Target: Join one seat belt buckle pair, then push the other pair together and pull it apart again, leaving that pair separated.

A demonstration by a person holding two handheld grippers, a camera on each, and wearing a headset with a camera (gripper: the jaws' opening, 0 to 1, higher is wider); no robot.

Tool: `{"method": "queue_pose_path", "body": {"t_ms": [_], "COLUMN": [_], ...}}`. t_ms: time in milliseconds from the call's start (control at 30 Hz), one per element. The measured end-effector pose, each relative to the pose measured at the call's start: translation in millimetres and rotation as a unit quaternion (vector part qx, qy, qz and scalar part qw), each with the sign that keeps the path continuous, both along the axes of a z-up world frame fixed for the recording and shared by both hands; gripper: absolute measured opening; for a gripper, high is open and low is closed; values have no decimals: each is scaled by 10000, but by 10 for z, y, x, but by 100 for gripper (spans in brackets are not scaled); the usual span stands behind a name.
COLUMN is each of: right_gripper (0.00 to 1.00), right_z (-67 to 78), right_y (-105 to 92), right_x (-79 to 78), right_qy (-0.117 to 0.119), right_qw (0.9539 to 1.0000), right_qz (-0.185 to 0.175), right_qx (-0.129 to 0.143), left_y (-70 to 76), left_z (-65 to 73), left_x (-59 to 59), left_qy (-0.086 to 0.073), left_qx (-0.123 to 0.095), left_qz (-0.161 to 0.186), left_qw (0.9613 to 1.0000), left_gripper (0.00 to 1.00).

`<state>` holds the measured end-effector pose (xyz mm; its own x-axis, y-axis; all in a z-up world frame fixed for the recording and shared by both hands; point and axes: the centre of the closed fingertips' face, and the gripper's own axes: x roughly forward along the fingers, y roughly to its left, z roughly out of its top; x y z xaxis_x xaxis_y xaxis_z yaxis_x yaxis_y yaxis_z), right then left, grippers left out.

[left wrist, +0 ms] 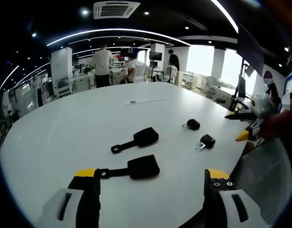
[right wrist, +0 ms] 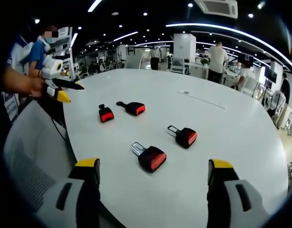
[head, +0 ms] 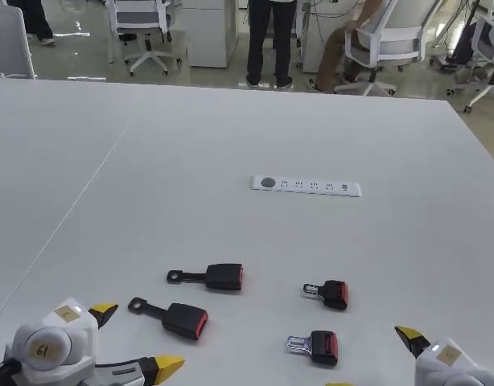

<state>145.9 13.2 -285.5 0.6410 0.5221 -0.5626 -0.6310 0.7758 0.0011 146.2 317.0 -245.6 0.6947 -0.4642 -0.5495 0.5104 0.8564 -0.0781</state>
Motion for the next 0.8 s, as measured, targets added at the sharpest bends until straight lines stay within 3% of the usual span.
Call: {"method": "queue_pose_path", "body": {"t_ms": [800], "right_gripper": [95], "right_z": [-33], "right_y": [1], "right_x": [10], "right_qy": [50], "right_qw": [10000], "right_qz": [23], "right_qx": [14], "left_y": [-23], "left_z": [-10], "left_x": [0], "left_qy": [50], "left_qx": [-18], "left_qz": [-41], "left_qw": [10000], "left_gripper": [92]}}
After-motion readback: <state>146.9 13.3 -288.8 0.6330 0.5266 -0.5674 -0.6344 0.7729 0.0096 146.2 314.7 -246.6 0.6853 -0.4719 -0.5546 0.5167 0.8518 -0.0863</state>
